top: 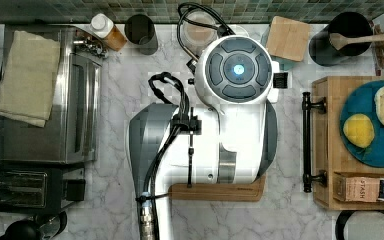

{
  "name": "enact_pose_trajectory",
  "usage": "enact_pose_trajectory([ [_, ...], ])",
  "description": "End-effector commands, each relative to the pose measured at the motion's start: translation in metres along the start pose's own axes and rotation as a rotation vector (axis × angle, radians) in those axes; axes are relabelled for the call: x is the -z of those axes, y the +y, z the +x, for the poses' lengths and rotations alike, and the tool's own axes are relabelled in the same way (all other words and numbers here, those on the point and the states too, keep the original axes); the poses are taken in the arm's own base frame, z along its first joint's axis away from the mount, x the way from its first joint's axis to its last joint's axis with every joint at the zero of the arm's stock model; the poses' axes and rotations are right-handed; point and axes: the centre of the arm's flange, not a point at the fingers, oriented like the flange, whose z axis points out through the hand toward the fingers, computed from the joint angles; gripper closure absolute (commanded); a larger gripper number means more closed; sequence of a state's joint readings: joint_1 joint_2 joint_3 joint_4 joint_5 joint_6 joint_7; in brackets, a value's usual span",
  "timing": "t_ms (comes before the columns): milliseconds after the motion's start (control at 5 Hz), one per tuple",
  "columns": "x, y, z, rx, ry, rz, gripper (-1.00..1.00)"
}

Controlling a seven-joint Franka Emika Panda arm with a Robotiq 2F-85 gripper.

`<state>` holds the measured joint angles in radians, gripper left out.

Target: Open the drawer.

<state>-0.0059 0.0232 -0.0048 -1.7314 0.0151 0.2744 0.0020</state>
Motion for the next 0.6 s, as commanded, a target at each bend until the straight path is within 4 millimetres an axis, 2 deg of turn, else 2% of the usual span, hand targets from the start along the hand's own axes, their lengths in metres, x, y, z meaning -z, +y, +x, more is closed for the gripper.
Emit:
enact_pose_trajectory([
  [200, 0.000, 0.000, 0.000, 0.001, 0.000, 0.000, -1.00],
  [400, -0.011, 0.022, 0.002, 0.055, -0.014, 0.021, -1.00],
  [600, -0.040, 0.061, -0.001, 0.254, 0.071, 0.044, -1.00],
])
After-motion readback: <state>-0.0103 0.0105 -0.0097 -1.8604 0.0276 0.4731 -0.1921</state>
